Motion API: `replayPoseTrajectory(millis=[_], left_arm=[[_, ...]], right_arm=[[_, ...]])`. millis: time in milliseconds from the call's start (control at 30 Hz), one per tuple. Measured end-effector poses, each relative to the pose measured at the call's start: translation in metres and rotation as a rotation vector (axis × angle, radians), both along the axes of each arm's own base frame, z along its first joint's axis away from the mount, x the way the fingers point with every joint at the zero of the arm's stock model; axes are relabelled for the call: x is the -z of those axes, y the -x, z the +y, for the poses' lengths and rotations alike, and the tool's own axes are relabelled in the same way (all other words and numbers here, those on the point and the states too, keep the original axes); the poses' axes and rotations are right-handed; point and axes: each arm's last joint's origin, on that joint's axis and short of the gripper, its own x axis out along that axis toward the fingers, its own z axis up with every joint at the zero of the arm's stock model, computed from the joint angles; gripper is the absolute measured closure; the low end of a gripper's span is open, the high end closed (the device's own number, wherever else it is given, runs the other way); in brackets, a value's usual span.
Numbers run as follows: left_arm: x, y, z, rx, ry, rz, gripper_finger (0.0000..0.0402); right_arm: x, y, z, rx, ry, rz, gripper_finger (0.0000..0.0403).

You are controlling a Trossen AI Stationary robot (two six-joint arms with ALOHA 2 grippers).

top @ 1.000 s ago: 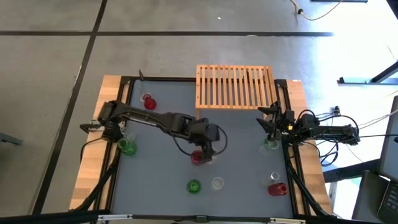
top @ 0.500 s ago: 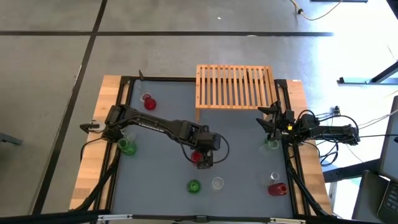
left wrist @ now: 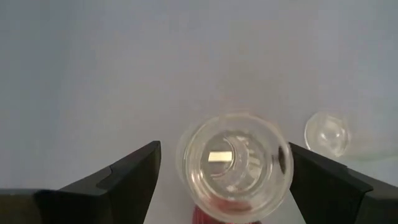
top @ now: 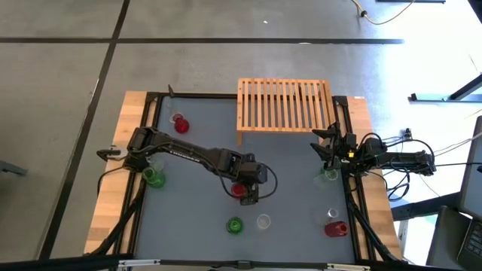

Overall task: Sort vases onto shelf
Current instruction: Put the center white transparent vase onto the shelf aligned with the other white transparent vase

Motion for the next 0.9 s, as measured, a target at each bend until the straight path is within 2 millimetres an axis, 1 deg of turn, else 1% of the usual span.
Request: replayPoseTrajectory(millis=[167,500,567,633,767,900], left_arm=[[0.000,0.001,0.000,0.000,-0.013,0.007,0.0093],[0.000,0.001,0.000,0.008,-0.019,0.009,0.0165],[0.000,0.001,0.000,0.006,-0.024,0.005,0.0174],[0.000,0.000,0.001,0.008,-0.039,0.002,0.0175],[-0.009,-0.001,0.001,0.016,-0.060,-0.020,0.0175],[-0.028,-0.004,0.004,0.025,-0.069,-0.048,0.0175]], right_arm=[[0.000,0.000,0.000,0.002,0.004,0.001,0.0152],[0.000,0.000,-0.001,0.027,-0.002,0.002,0.0152],[0.000,0.000,-0.001,0.038,-0.006,0.002,0.0152],[0.000,0.000,-0.001,0.041,-0.007,0.002,0.0152],[0.000,0.000,-0.001,0.040,-0.007,0.002,0.0152],[0.000,0.000,-0.001,0.040,-0.007,0.003,0.0152]])
